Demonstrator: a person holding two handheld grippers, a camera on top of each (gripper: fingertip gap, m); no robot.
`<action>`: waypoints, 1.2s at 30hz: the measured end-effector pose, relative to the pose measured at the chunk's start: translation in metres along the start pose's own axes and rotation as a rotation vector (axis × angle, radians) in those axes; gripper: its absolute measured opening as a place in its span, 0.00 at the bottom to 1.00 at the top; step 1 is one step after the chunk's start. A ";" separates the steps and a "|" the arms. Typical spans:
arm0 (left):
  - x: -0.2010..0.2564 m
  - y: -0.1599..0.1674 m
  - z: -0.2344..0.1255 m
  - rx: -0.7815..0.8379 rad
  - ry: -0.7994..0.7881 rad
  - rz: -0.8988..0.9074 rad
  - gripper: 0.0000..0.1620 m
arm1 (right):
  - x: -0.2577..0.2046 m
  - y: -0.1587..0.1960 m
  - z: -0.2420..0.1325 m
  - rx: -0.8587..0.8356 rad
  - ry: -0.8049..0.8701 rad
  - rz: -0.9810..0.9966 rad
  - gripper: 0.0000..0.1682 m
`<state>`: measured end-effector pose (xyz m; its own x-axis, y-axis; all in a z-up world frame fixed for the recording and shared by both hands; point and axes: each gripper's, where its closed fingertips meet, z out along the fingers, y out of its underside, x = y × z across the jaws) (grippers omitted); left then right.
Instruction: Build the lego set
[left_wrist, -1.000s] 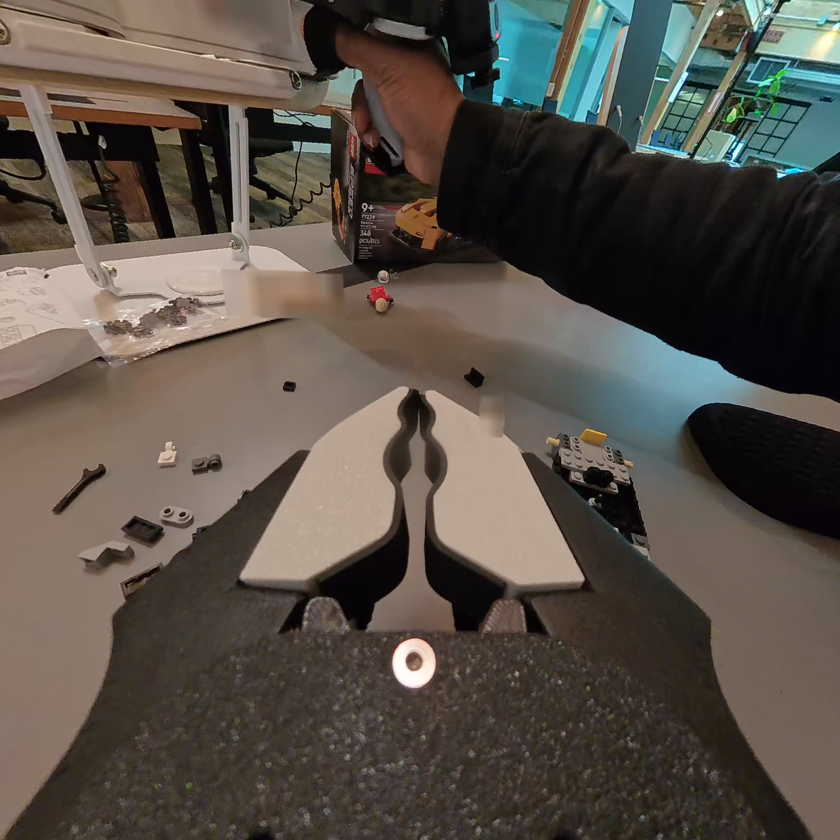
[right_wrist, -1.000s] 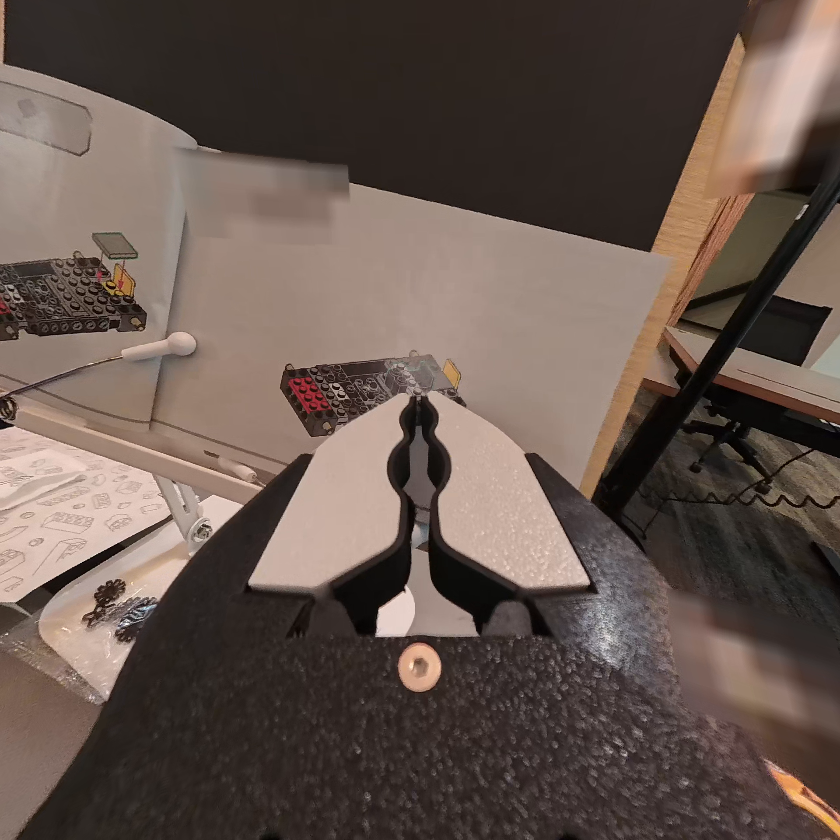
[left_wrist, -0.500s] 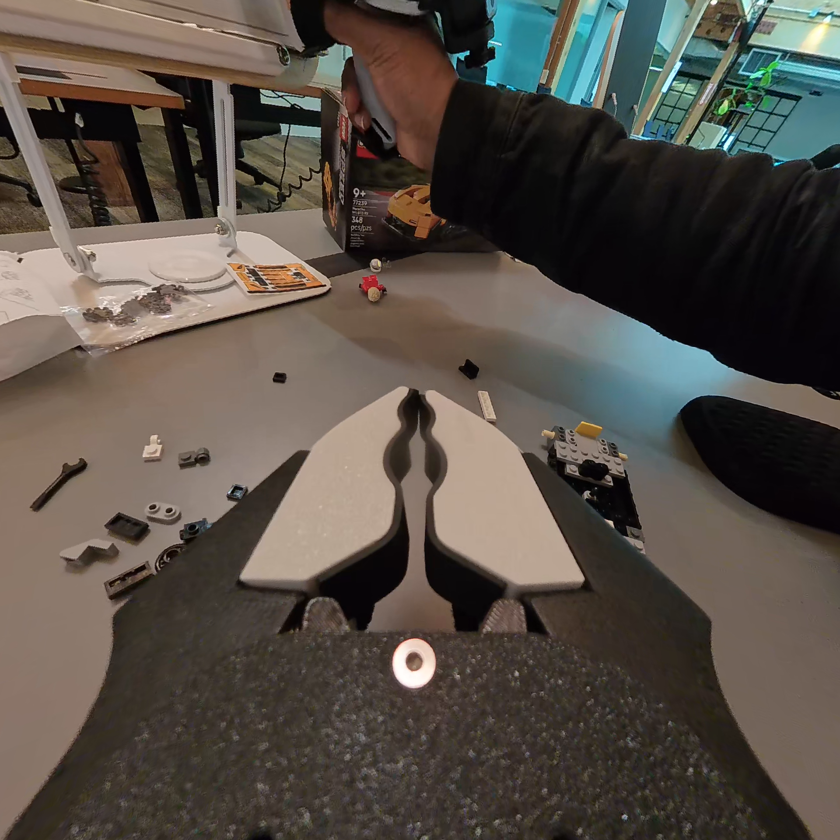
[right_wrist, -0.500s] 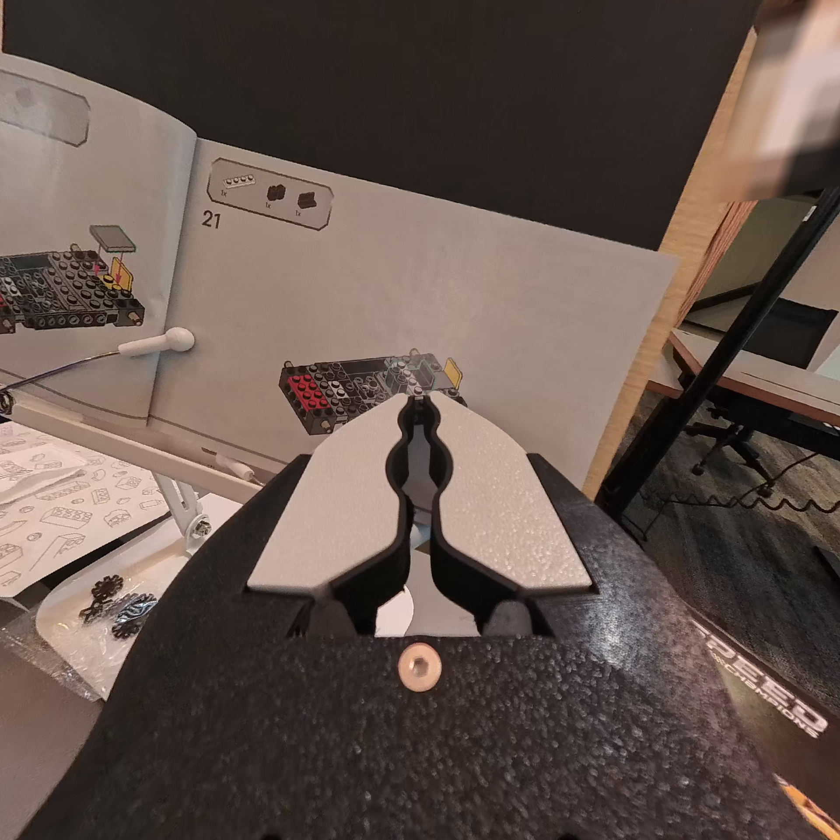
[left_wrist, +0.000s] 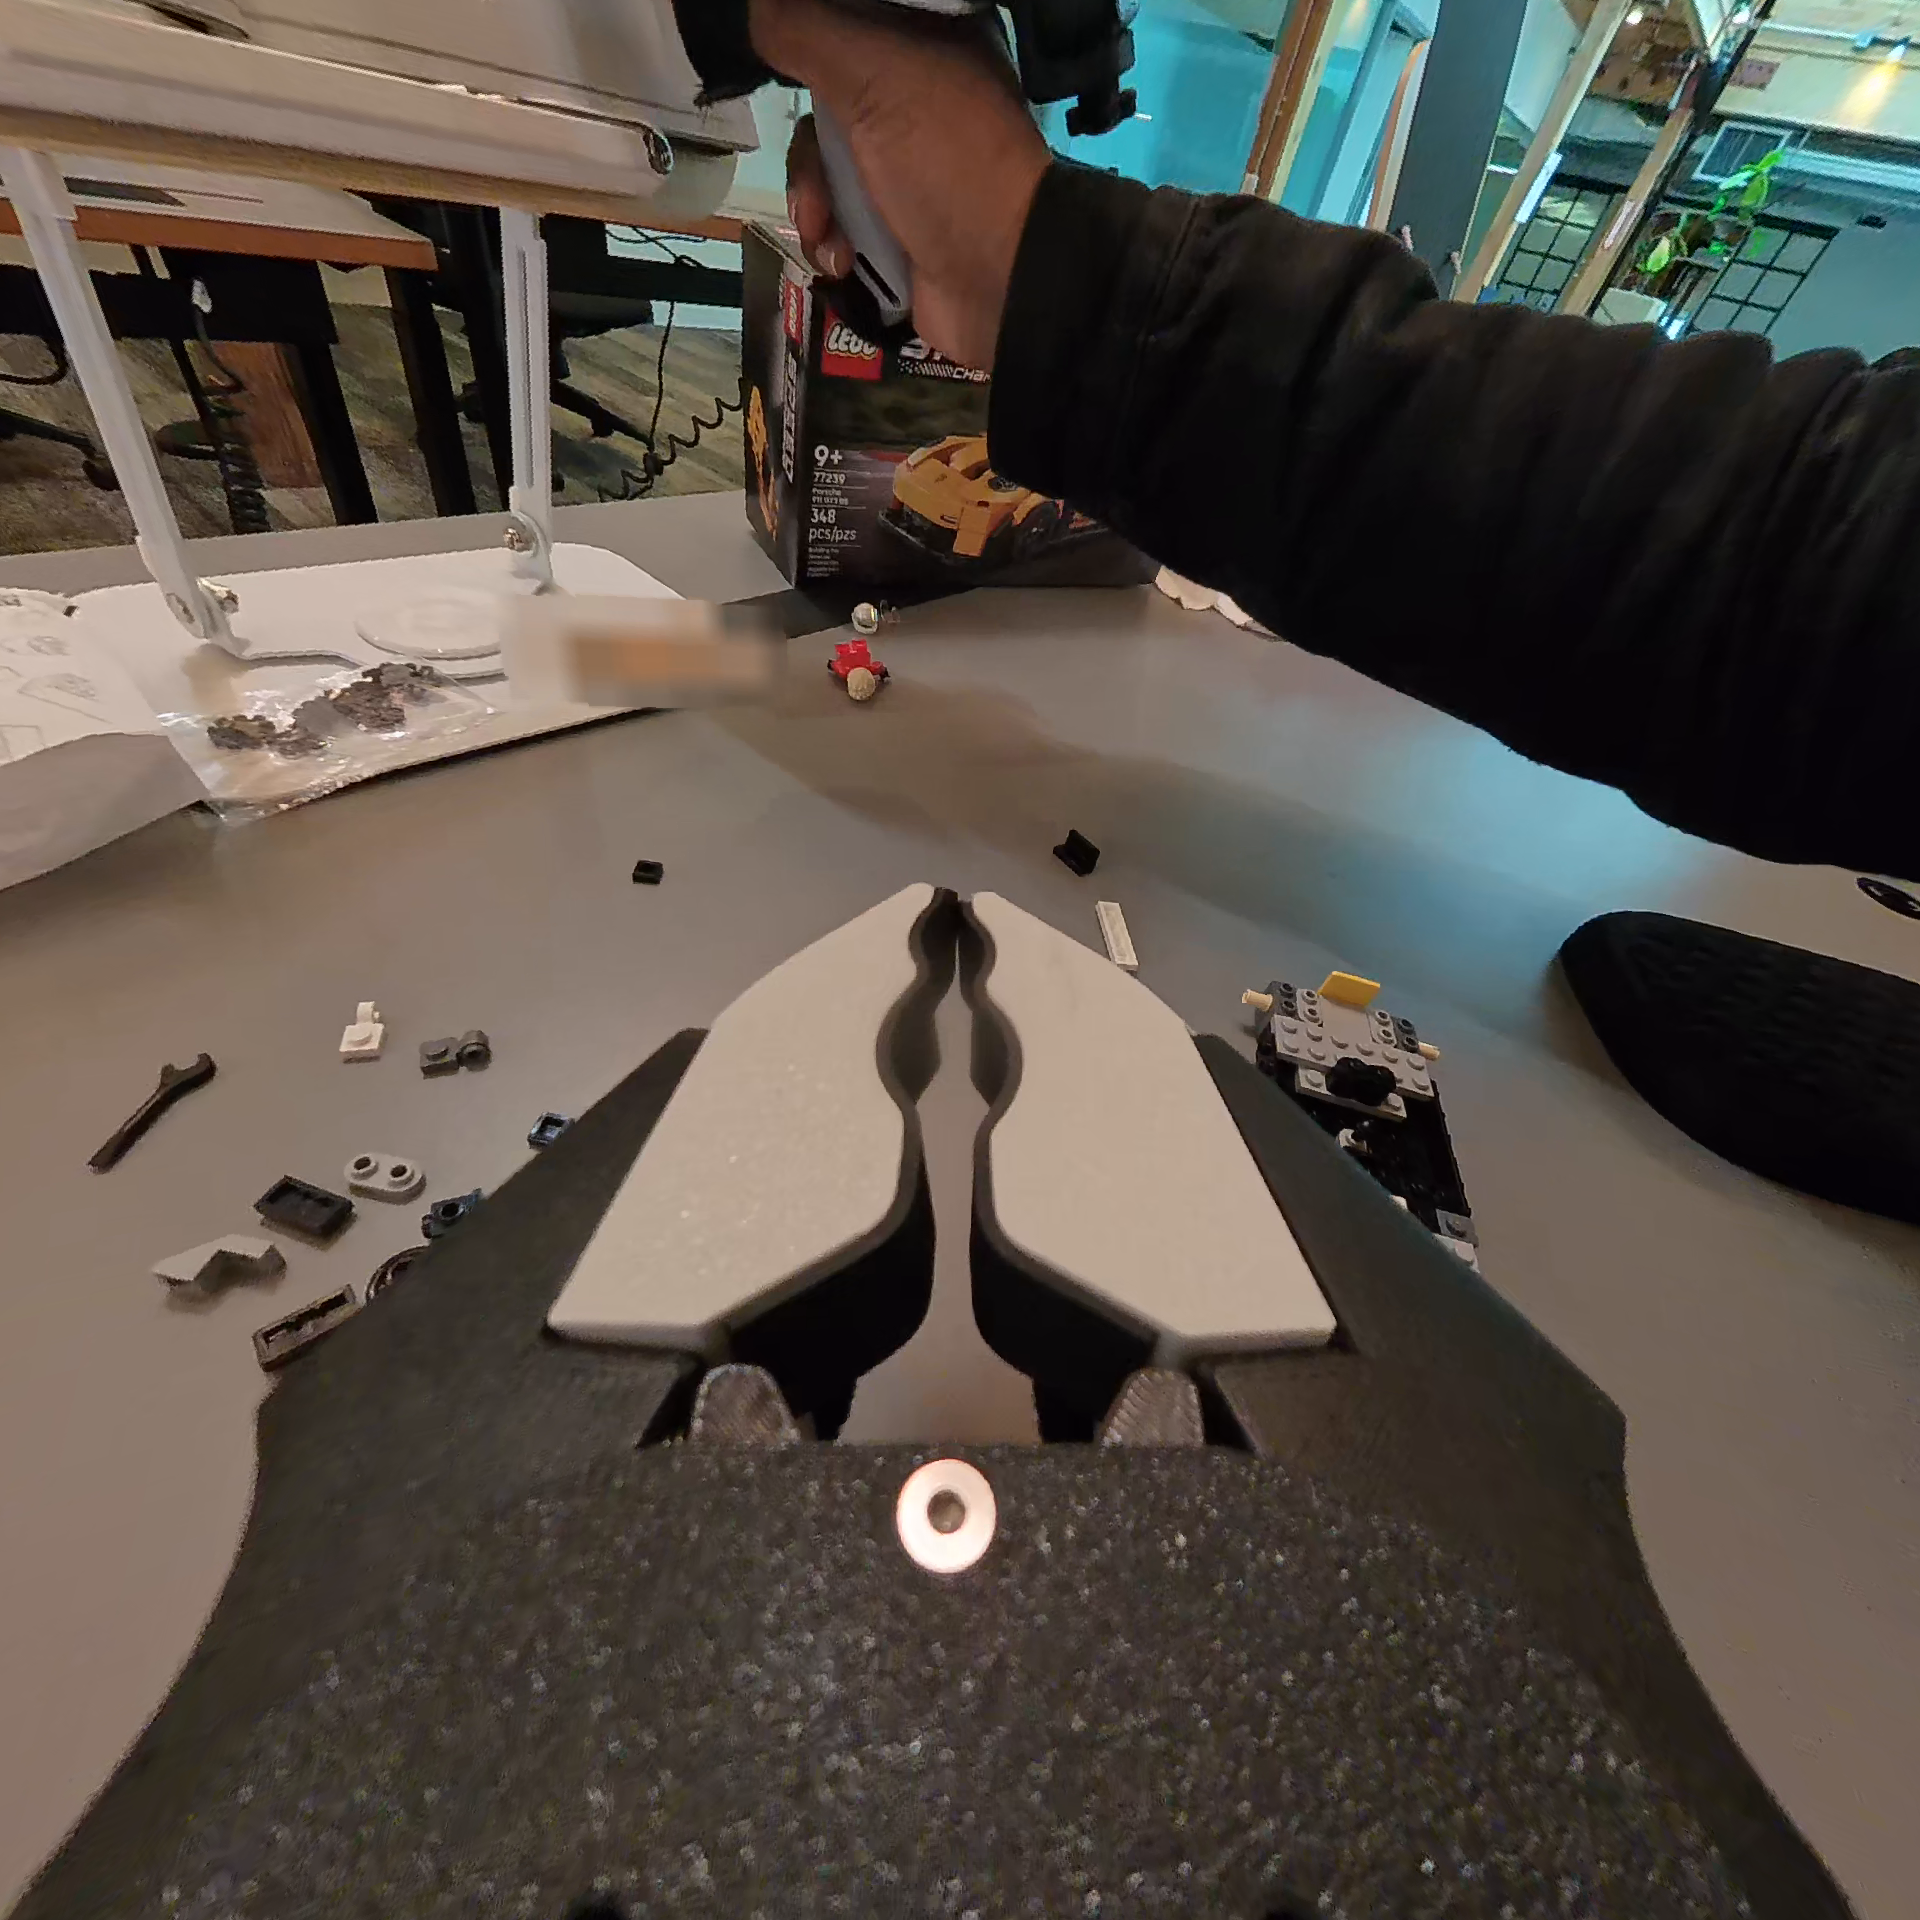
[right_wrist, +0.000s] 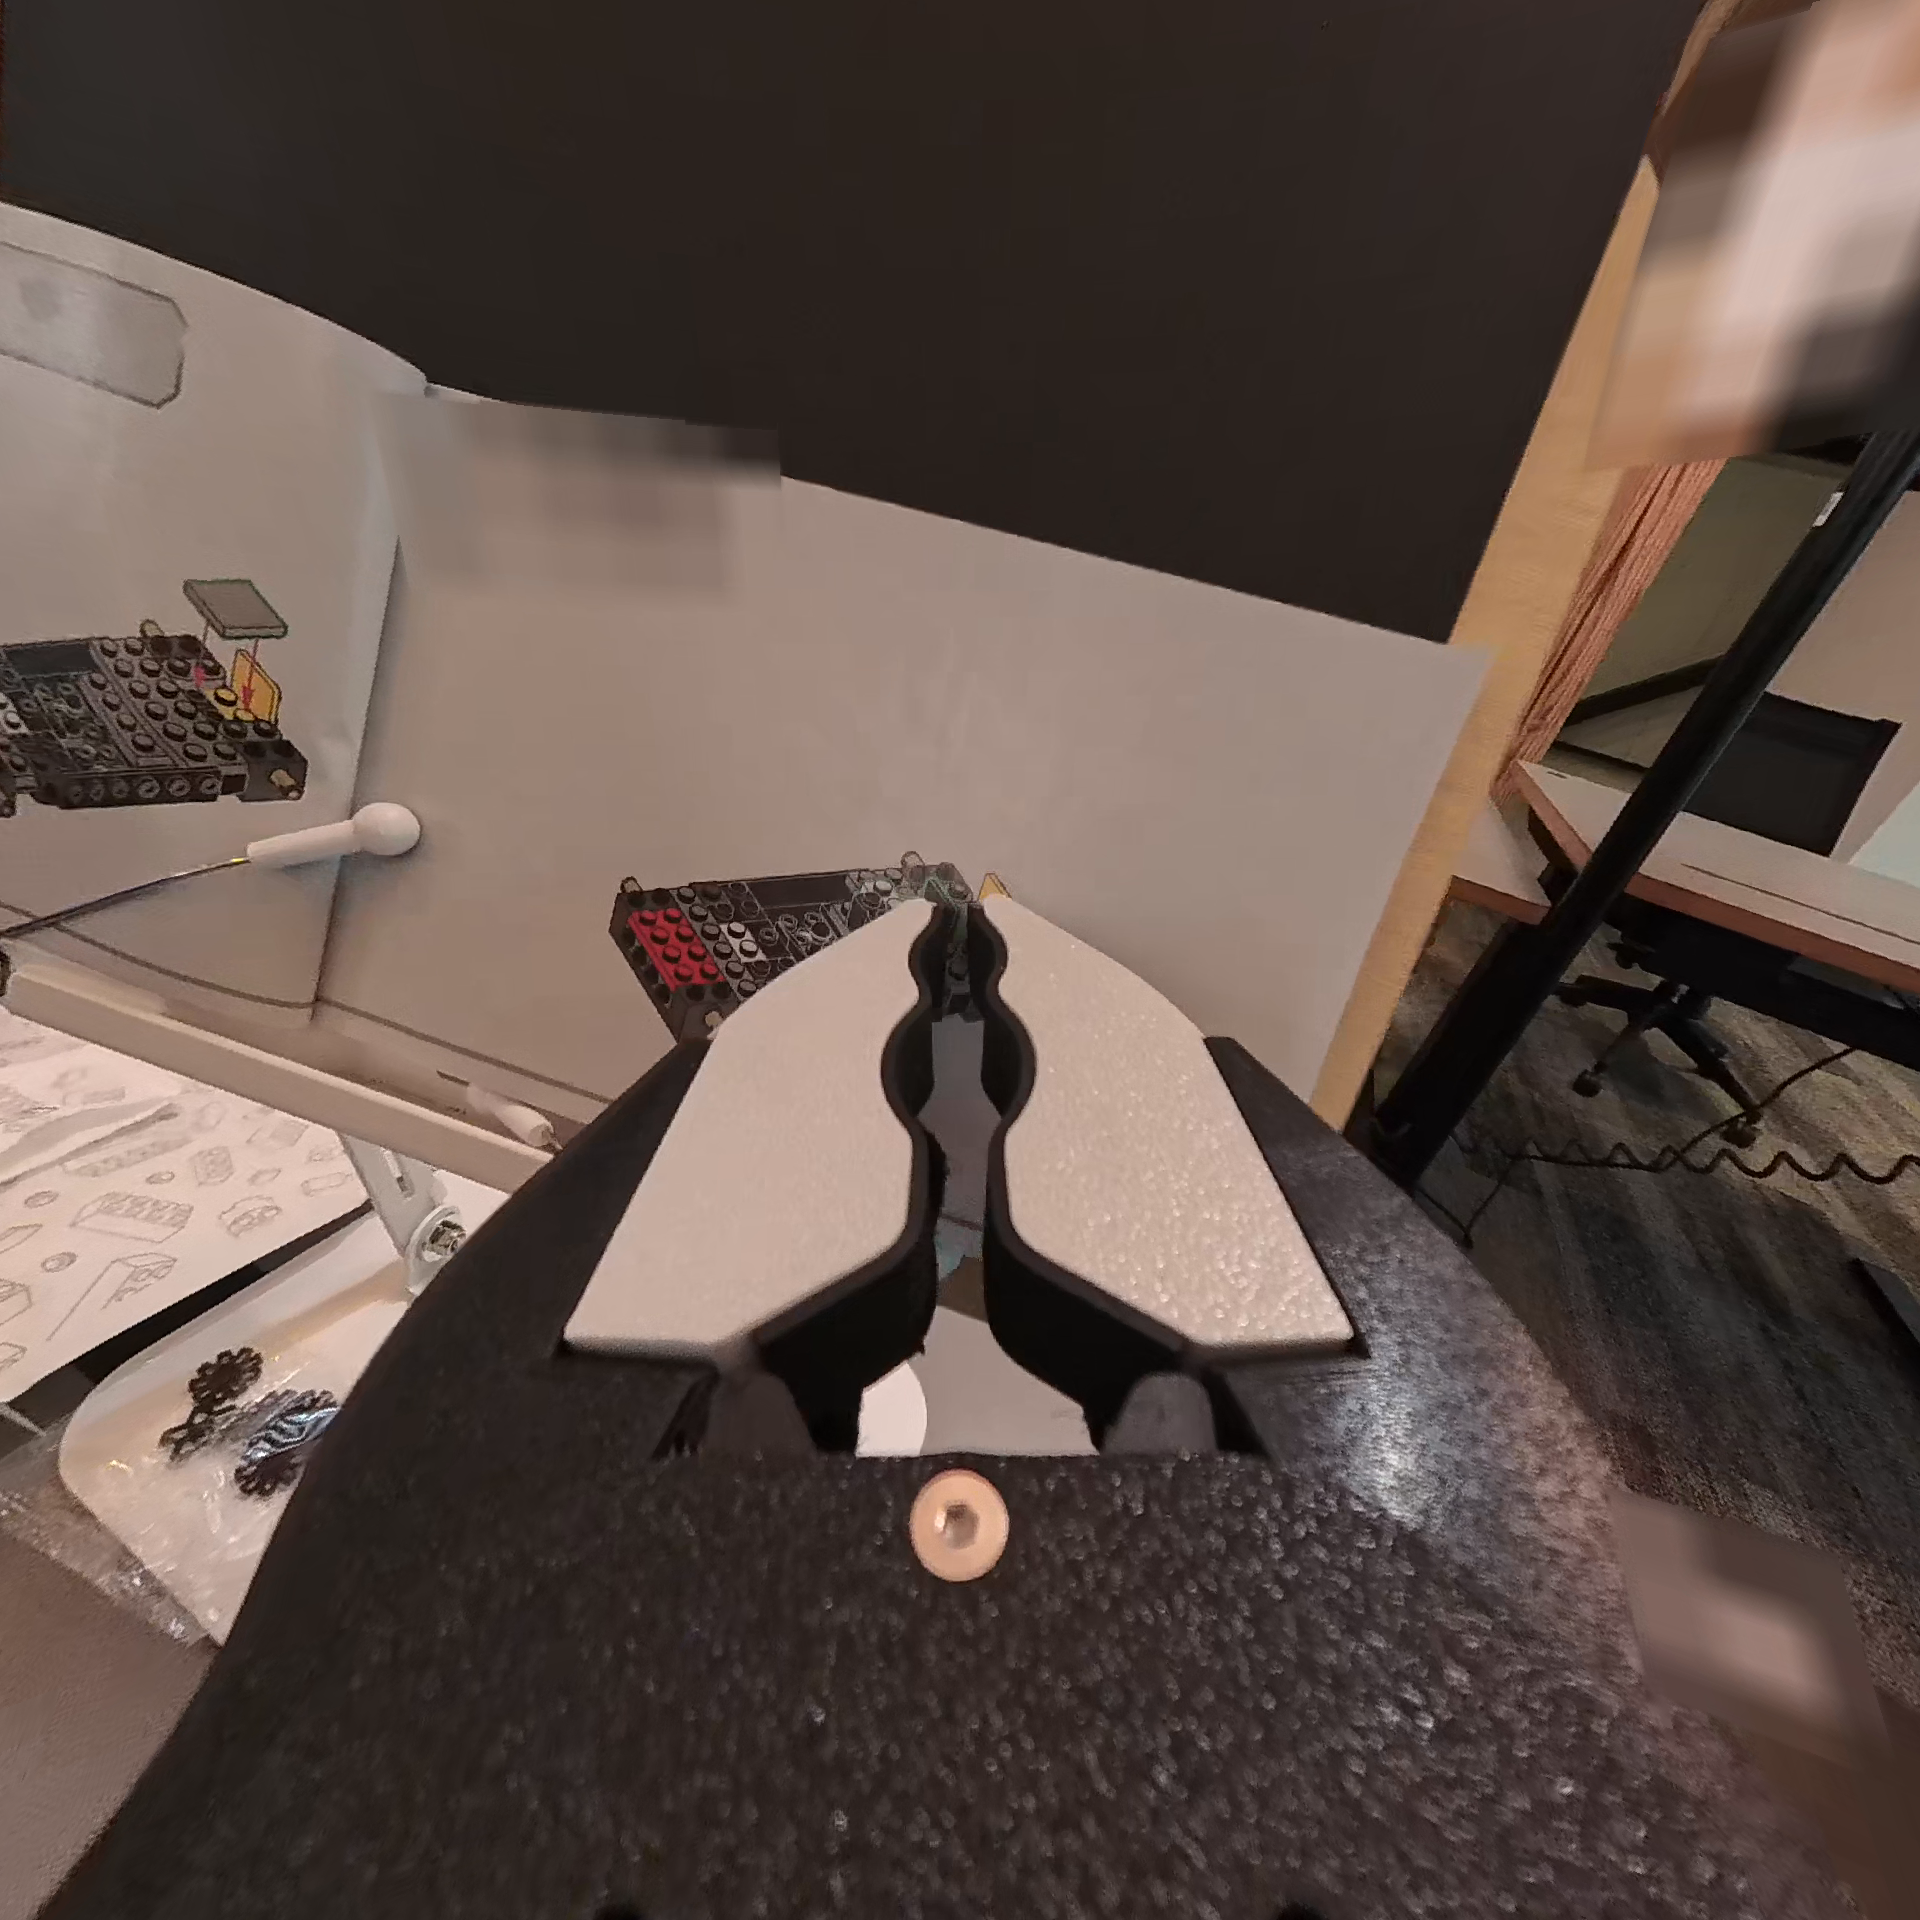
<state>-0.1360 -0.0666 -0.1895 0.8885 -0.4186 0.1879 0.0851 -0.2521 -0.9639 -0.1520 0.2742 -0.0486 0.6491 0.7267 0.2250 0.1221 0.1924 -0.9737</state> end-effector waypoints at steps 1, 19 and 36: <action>0.000 0.000 0.000 0.000 0.000 0.001 0.00 | -0.001 0.000 0.001 -0.001 -0.002 -0.003 0.02; 0.000 0.001 0.000 -0.006 0.004 0.001 0.00 | -0.002 0.004 0.000 -0.014 -0.019 -0.063 0.02; 0.002 -0.002 -0.001 0.002 0.006 0.021 0.00 | -0.032 0.002 -0.050 -0.015 -0.216 -0.160 0.01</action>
<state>-0.1344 -0.0677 -0.1870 0.8876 -0.4288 0.1683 0.0668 -0.2417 -0.9680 -0.1355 0.2184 -0.0592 0.4460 0.8119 0.3766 0.2223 0.3071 -0.9254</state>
